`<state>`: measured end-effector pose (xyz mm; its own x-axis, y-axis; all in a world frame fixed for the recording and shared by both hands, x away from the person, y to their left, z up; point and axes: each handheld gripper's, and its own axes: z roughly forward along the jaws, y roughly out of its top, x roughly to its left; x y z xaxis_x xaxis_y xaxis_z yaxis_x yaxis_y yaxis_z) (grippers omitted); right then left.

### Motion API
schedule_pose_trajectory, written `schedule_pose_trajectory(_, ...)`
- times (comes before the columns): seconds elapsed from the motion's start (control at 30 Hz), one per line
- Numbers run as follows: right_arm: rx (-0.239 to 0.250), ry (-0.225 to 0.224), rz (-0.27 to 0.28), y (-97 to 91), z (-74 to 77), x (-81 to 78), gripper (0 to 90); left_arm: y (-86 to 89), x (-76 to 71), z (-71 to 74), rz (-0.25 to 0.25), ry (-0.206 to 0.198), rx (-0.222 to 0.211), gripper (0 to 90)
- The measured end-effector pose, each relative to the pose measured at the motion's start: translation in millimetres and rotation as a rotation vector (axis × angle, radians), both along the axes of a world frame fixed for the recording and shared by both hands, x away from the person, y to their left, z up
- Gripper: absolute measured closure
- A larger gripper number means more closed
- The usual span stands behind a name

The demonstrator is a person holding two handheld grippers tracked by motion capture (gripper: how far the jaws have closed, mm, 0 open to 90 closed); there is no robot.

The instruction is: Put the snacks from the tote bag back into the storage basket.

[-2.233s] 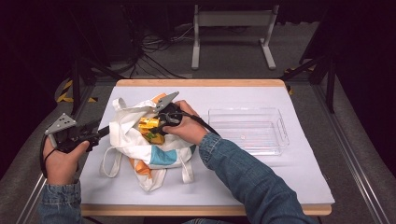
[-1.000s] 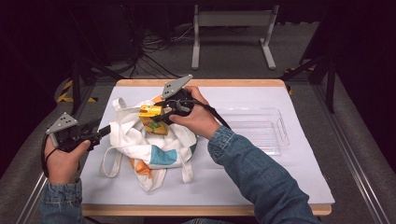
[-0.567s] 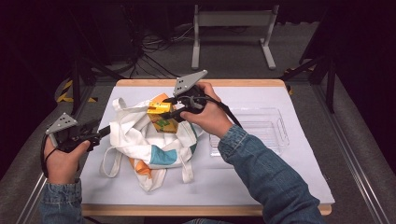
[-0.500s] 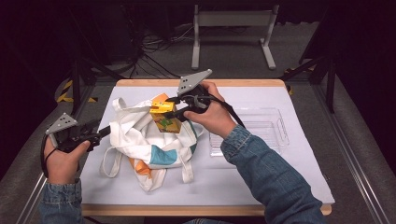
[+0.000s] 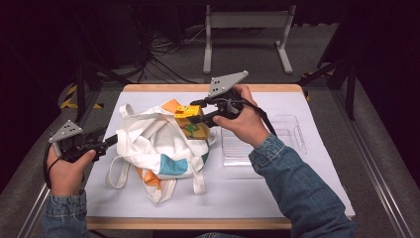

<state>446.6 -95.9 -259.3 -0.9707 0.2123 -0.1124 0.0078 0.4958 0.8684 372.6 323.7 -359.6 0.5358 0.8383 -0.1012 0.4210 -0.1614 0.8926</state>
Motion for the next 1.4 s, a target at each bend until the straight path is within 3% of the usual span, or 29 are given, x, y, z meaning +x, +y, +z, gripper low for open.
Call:
schedule_pose_trajectory(0.5,0.011,-0.022,-0.043,-47.7,10.2,-9.4,51.5,-0.4,0.1,-0.3,0.001,0.003,0.003,39.3)
schedule_pose_trajectory(1.4,0.038,-0.017,-0.081,-115.7,-0.3,-9.2,51.5,-5.2,1.1,-2.3,-0.001,0.014,0.012,39.3)
